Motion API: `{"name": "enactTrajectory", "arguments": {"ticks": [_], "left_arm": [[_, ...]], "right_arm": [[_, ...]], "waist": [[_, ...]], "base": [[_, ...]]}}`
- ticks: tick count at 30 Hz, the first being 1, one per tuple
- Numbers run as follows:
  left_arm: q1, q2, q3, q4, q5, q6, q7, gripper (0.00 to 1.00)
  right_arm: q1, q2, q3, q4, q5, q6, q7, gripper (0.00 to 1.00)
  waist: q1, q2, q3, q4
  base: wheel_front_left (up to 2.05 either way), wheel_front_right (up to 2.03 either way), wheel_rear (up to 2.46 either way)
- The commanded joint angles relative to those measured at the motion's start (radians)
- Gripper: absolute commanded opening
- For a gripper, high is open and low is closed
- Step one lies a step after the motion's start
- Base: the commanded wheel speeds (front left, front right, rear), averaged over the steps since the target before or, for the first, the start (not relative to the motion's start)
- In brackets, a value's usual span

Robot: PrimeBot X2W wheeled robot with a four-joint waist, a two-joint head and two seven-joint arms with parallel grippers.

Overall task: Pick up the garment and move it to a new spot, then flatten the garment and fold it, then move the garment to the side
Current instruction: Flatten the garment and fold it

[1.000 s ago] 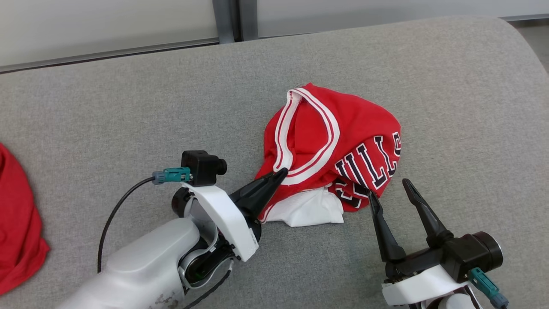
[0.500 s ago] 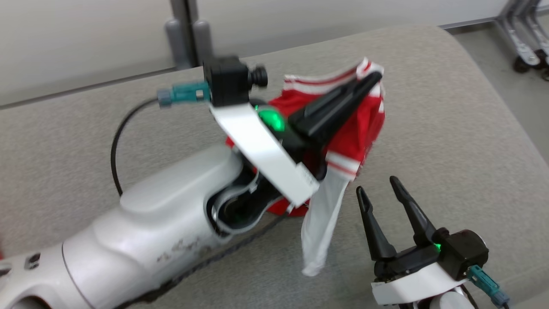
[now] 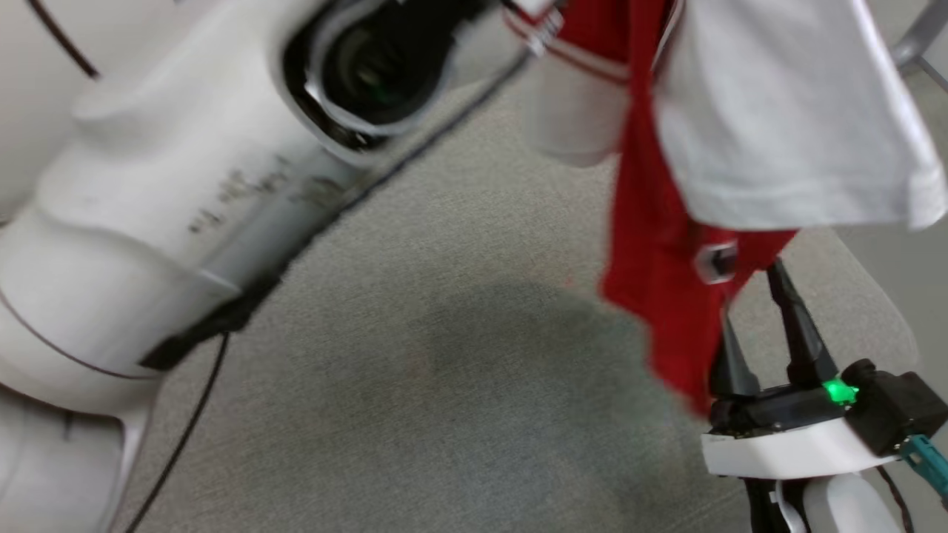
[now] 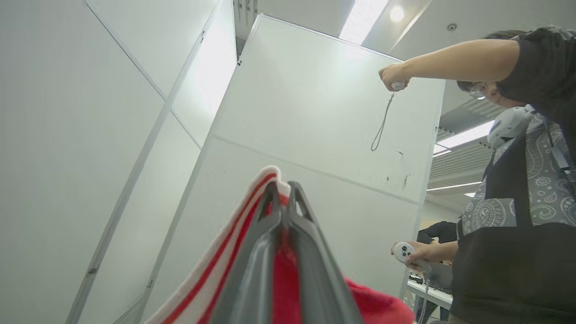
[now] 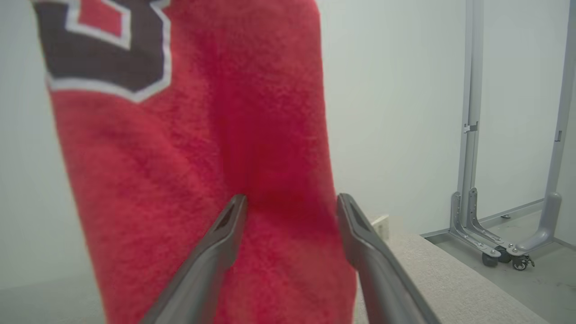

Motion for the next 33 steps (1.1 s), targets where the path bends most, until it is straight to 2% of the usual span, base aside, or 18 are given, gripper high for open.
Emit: {"name": "enactTrajectory", "arguments": {"ticks": [1, 4, 7, 12, 16, 20, 24, 33], "left_arm": [[0.004, 0.022, 0.008, 0.016, 0.01, -0.001, -0.009, 0.0], [0.051, 0.061, 0.023, 0.067, 0.036, -0.001, -0.036, 0.0], [0.156, 0.125, 0.01, 0.107, 0.046, -0.001, -0.047, 0.0], [0.419, 0.258, 0.008, 0.137, 0.025, 0.0, -0.068, 0.0], [0.63, 0.337, 0.083, 0.149, 0.027, 0.0, -0.082, 0.0], [0.839, 0.345, 0.255, 0.137, 0.05, -0.001, -0.082, 0.0], [1.012, 0.341, 0.352, 0.069, 0.06, -0.001, -0.082, 0.0], [1.28, 0.391, 0.365, -0.067, 0.116, -0.001, -0.082, 0.0]], "right_arm": [[-0.008, -0.001, -0.008, -0.006, -0.007, 0.0, -0.001, 1.0], [0.004, -0.002, -0.05, -0.021, -0.019, 0.0, -0.001, 1.0], [0.012, -0.001, -0.084, -0.039, -0.032, 0.0, -0.001, 1.0], [0.029, -0.001, -0.128, -0.06, -0.06, 0.0, -0.001, 1.0], [0.035, -0.002, -0.146, -0.063, -0.083, 0.0, -0.001, 1.0], [0.045, -0.002, -0.147, -0.059, -0.099, 0.0, -0.001, 1.0], [0.049, -0.002, -0.152, -0.061, -0.108, 0.0, -0.001, 1.0], [0.071, -0.002, -0.16, -0.044, -0.13, 0.0, -0.001, 1.0]], "waist": [[0.0, 0.0, -0.01, 0.015], [0.0, 0.0, -0.014, 0.051], [0.0, 0.0, -0.006, 0.087], [0.0, 0.0, 0.016, 0.135], [0.0, 0.0, 0.034, 0.178], [0.0, 0.0, 0.04, 0.219], [0.0, 0.0, 0.042, 0.256], [0.0, 0.0, 0.025, 0.337]], "base": [[0.0, 0.0, 0.0], [0.0, 0.0, 0.0], [0.0, 0.0, 0.0], [0.0, 0.0, 0.0], [0.0, 0.0, 0.0], [0.0, 0.0, 0.0], [0.0, 0.0, 0.0], [0.0, 0.0, 0.0]]}}
